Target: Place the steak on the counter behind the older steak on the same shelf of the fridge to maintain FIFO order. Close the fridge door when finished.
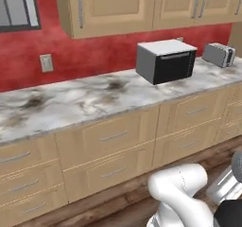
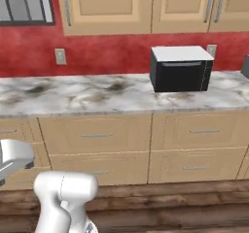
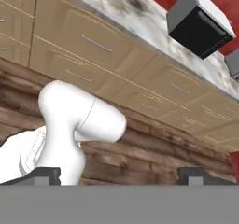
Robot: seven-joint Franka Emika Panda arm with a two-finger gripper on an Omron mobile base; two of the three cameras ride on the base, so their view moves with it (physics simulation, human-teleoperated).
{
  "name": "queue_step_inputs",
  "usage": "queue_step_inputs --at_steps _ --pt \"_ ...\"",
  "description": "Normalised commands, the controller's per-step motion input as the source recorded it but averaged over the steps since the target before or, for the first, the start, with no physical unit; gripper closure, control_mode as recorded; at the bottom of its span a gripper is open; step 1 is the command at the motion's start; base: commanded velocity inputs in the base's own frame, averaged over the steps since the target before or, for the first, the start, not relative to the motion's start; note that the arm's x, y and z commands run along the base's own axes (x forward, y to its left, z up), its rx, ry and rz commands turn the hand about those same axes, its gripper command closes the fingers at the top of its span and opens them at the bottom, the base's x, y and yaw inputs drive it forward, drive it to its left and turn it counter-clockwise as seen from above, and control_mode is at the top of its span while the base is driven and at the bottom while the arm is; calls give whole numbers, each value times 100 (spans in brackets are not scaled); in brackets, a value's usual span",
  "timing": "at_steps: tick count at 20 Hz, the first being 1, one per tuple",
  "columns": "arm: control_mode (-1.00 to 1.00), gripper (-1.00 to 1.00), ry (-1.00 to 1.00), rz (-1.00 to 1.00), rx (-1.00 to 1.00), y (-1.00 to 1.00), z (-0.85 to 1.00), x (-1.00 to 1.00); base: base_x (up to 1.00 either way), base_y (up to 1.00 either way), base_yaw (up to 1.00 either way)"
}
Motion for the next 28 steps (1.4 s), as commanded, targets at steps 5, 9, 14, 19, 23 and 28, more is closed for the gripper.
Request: queue_step_inputs --at_steps 5,9,14,19,23,28 --pt "100 -100 0 0 0 0 0 0 60 33 -76" --pt "100 -100 0 0 0 0 0 0 57 46 -78" --pt "100 -100 0 0 0 0 0 0 51 38 -79" --pt "100 -100 0 0 0 0 0 0 45 33 -78" --pt "100 -100 0 0 0 0 0 0 35 38 -80" --pt "100 -100 0 0 0 0 0 0 23 29 -80"
